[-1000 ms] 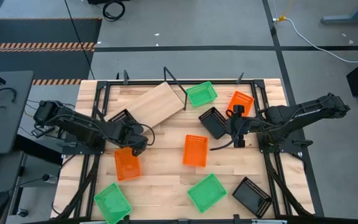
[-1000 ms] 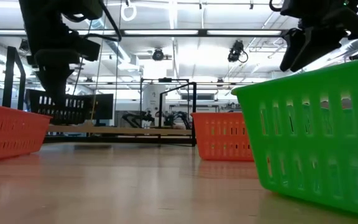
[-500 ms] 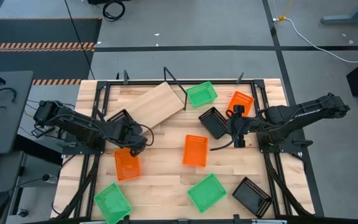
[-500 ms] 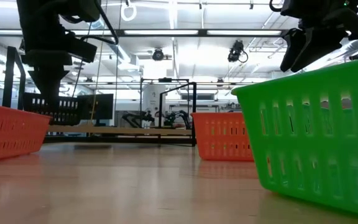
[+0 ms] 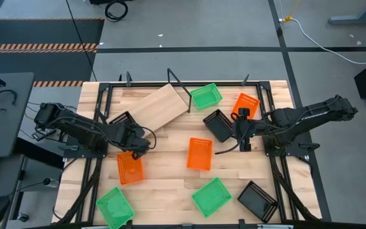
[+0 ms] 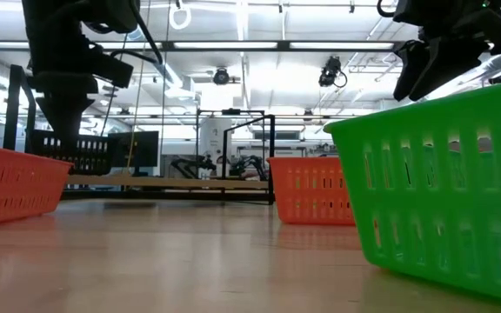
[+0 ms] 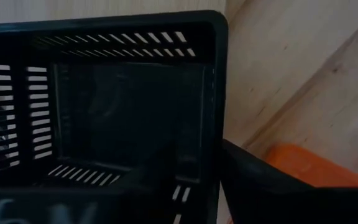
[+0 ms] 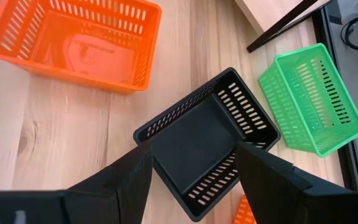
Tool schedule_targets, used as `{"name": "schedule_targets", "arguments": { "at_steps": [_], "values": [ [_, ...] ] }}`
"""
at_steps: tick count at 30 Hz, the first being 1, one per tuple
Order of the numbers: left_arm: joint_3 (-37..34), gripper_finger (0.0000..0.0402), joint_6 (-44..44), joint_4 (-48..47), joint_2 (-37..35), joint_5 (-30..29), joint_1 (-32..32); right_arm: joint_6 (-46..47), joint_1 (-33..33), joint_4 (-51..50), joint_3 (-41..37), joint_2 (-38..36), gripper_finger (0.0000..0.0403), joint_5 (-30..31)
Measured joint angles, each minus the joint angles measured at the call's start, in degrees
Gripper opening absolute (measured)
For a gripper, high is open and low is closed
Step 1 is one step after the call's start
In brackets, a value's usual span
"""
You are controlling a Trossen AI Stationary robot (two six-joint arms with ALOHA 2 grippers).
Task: Stack baskets on shelf by color
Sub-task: Put the left black bin on the shelf
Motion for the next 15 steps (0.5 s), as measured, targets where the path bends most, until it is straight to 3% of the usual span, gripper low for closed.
{"name": "schedule_targets", "arguments": {
  "at_steps": [15],
  "values": [
    [2.13, 0.0123, -1.43, -4.89, 0.00, -0.43, 0.04, 0.24, -0.01, 0.02, 0.00, 0.00, 0.0234, -0.18]
  ]
}}
